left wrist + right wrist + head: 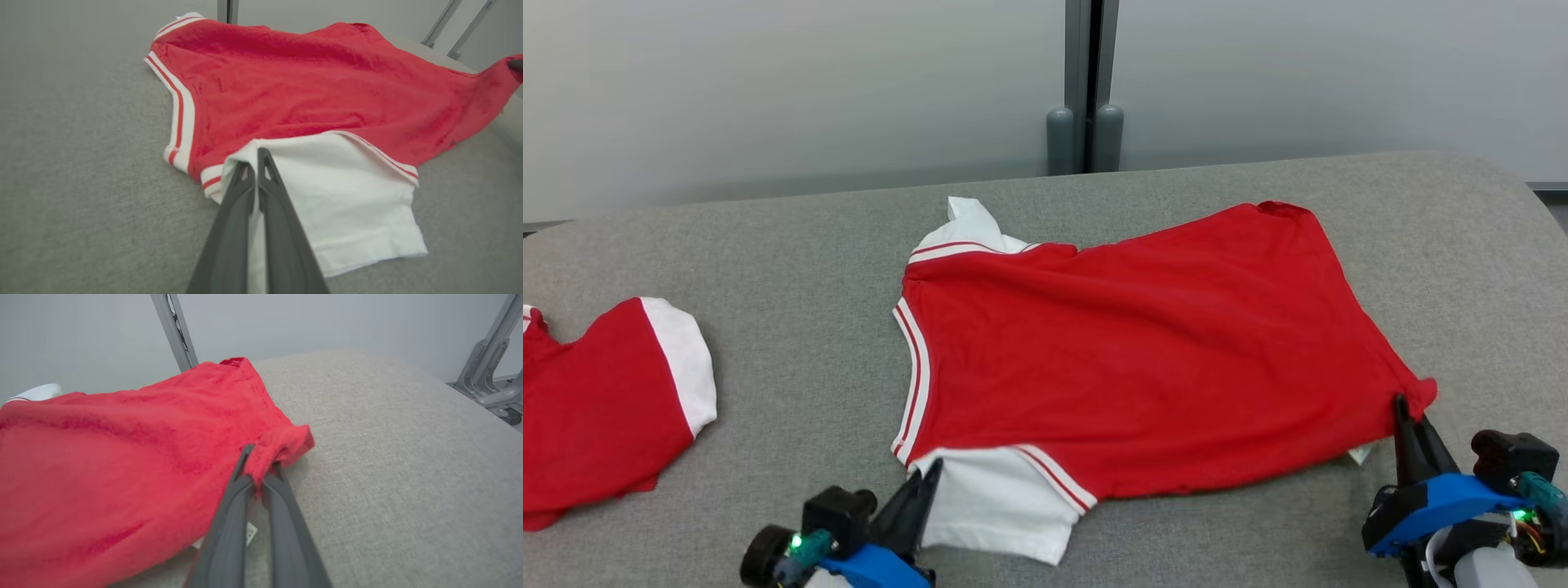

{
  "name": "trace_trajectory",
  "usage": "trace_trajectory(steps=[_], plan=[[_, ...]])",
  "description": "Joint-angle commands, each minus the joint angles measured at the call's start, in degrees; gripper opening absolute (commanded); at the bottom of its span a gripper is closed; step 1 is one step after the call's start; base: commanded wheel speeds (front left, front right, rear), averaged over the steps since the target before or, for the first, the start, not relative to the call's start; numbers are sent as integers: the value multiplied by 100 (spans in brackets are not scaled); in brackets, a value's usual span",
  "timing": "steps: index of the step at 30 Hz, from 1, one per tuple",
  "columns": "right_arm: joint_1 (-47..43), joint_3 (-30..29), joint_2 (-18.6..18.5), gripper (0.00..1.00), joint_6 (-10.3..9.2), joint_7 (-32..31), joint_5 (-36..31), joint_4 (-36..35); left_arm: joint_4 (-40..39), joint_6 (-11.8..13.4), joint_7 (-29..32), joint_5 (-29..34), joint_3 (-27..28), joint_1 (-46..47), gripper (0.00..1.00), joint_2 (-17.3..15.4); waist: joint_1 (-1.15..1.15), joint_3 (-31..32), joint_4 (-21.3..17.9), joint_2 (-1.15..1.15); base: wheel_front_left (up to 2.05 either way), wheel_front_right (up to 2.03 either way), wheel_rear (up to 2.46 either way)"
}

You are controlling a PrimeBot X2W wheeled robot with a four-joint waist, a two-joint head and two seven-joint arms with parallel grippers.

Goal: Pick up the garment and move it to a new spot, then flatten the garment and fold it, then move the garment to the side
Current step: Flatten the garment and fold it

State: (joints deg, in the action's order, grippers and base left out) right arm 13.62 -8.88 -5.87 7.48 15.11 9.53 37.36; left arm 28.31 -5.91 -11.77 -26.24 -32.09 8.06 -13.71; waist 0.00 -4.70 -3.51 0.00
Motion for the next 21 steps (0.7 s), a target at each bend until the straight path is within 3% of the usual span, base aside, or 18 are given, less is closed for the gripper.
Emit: trace_trajectory(steps=[1, 10, 21], plan=[[24, 91, 0, 0, 3, 7, 85, -176, -121, 50, -72, -41, 127, 174, 0, -69, 0, -13, 4, 0, 0, 0, 0], [854, 724, -50, 0, 3, 6, 570, -937, -679, 113, -147, -203, 714, 1135, 0, -390, 0, -292, -23, 0, 0, 0, 0], [3231, 1196, -111, 0, 3, 6, 791, -457, -778, -52, 194, -293, 1065, 3310, 0, -755, 0, -1167, 57, 0, 0, 0, 0]])
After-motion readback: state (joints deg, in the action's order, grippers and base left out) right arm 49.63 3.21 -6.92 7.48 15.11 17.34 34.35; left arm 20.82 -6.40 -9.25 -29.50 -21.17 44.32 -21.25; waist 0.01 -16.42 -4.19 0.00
